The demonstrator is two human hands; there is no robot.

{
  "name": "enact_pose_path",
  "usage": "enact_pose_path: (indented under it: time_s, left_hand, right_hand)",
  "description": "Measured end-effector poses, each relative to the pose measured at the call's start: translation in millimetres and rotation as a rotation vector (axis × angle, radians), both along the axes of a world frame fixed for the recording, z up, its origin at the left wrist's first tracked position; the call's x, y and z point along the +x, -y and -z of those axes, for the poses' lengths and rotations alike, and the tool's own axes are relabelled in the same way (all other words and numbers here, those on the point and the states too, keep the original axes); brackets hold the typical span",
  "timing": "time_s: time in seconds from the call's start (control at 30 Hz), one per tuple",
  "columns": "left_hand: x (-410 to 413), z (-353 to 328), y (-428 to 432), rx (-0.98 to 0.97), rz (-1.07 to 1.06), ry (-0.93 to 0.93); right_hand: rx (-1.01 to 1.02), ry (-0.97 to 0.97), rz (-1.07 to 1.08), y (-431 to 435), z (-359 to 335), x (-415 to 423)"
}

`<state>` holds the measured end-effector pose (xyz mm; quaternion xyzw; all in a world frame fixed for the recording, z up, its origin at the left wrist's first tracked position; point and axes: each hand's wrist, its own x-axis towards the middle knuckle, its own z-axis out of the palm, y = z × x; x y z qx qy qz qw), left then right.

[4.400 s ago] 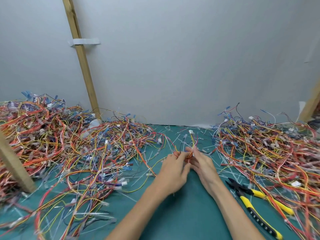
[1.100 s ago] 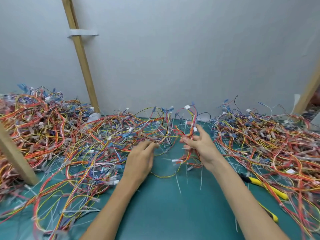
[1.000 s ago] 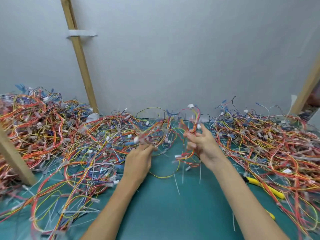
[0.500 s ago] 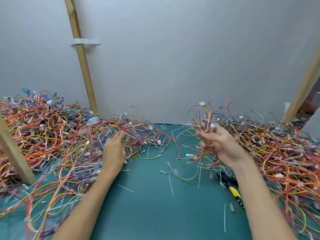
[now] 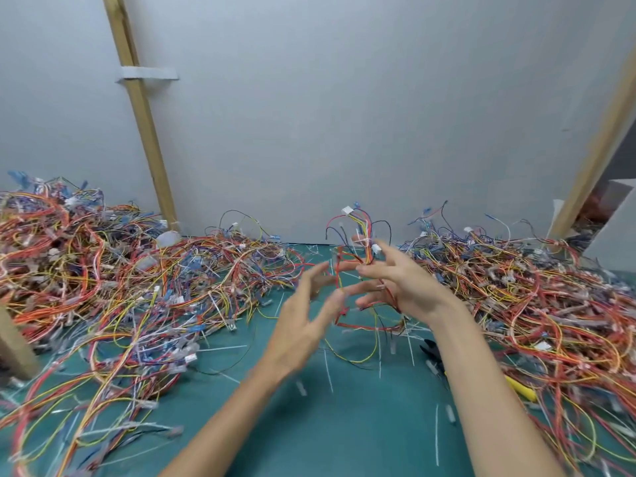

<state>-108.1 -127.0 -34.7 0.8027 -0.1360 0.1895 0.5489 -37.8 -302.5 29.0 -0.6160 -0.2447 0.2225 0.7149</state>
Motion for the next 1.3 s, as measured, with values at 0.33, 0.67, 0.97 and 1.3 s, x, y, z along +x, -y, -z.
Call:
enact_pose_path:
  time_s: [0.33, 0.67, 0.97, 1.3]
  left_hand:
    - [6.3, 12.7, -21.9, -0.524, 0.018, -0.418]
    - [3.2, 28.3, -15.4, 0.502, -0.294, -0.268]
    - [-4.0, 37.4, 1.3, 0.774, -0.421, 0.237]
    - [-26.7, 29.2, 39.9, -0.37, 0.367, -0.496]
  right_hand:
    - [-0.117, 0.166, 0.187, 4.0, -1.4, 11.6]
    - [-0.184, 0.227, 0.171, 23.2, 6.0, 18.7]
    - [-0.012, 0.067, 0.324, 20.5, 14.2, 22.6]
    - [0.139, -0.038, 0.256, 9.4, 18.7, 21.5]
